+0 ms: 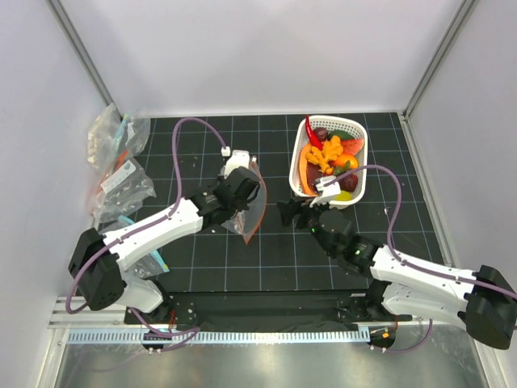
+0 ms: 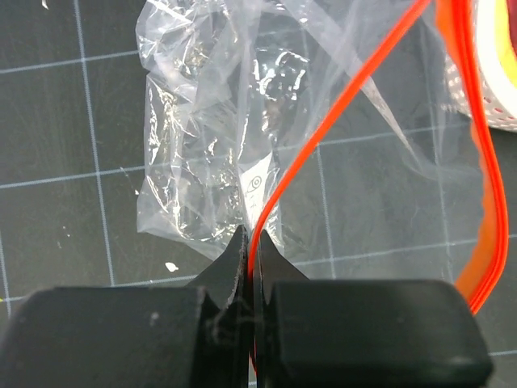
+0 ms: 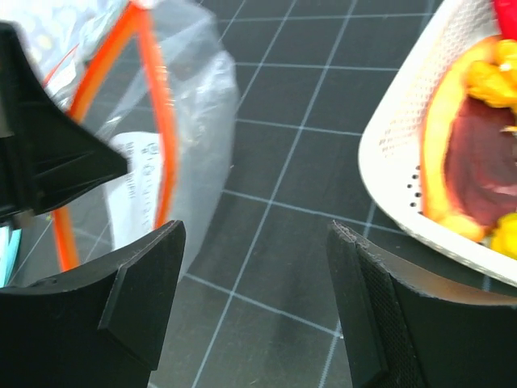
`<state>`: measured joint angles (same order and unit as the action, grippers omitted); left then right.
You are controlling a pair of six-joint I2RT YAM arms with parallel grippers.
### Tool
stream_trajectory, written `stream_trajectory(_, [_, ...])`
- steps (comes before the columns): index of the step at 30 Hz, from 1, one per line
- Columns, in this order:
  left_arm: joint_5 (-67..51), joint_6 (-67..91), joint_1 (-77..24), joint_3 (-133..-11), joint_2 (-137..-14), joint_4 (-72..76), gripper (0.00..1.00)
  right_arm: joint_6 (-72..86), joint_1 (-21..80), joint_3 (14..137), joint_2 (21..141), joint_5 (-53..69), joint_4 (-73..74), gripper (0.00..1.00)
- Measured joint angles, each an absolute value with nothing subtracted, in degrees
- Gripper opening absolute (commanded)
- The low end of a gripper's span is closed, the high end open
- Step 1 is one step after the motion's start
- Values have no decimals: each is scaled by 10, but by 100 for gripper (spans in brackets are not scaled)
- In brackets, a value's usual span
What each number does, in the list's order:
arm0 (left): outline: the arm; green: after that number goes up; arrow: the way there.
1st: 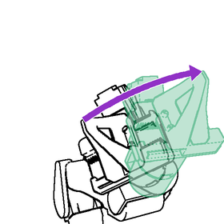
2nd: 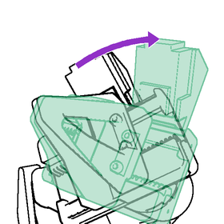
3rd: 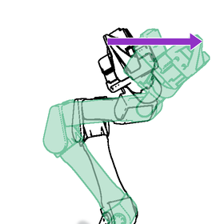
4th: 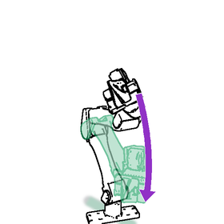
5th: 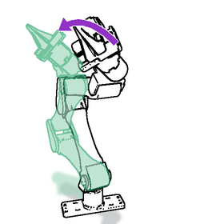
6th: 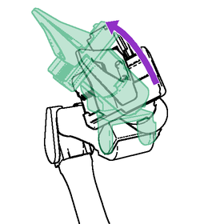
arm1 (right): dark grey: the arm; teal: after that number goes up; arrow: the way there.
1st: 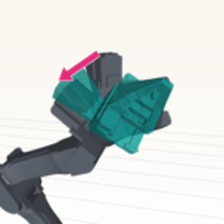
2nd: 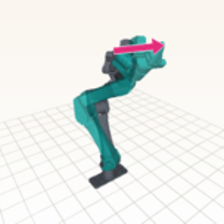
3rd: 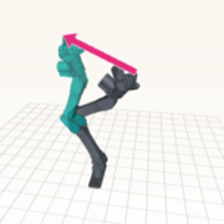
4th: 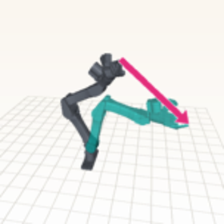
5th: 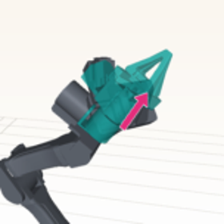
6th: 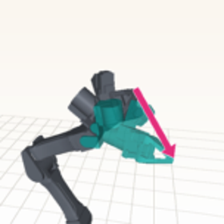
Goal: Place the food in the zip-top bag and seal the zipper
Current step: Pick up the fake vegetable from the bin.
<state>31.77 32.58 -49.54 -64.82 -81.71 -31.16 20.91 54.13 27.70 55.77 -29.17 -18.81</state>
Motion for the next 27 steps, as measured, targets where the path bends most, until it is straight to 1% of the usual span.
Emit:
stream_trajectory(4, [328,325,-495,-647,-799,-312,0,220,512,273,529,-313,-170,83])
stream_trajectory(7, [348,325,-498,-647,-793,-319,0,243,451,284,520,-320,-133,84])
stream_trajectory(8, [356,325,-499,-647,-792,-321,0,250,429,292,522,-320,-121,87])
stream_trajectory(11, [381,325,-507,-647,-792,-333,0,273,368,325,537,-318,-90,89])
stream_trajectory(12, [386,325,-509,-647,-792,-336,0,278,356,336,544,-317,-86,91])
stream_trajectory(15, [434,325,-527,-655,-792,-364,0,303,316,370,587,-316,-85,93])
stream_trajectory(19, [499,327,-548,-683,-800,-404,0,322,270,406,677,-311,-82,96])
stream_trajectory(24, [514,326,-550,-694,-806,-419,0,332,215,472,794,-288,-70,100])
stream_trajectory(27, [507,325,-550,-698,-818,-423,0,334,188,517,854,-273,-68,100])
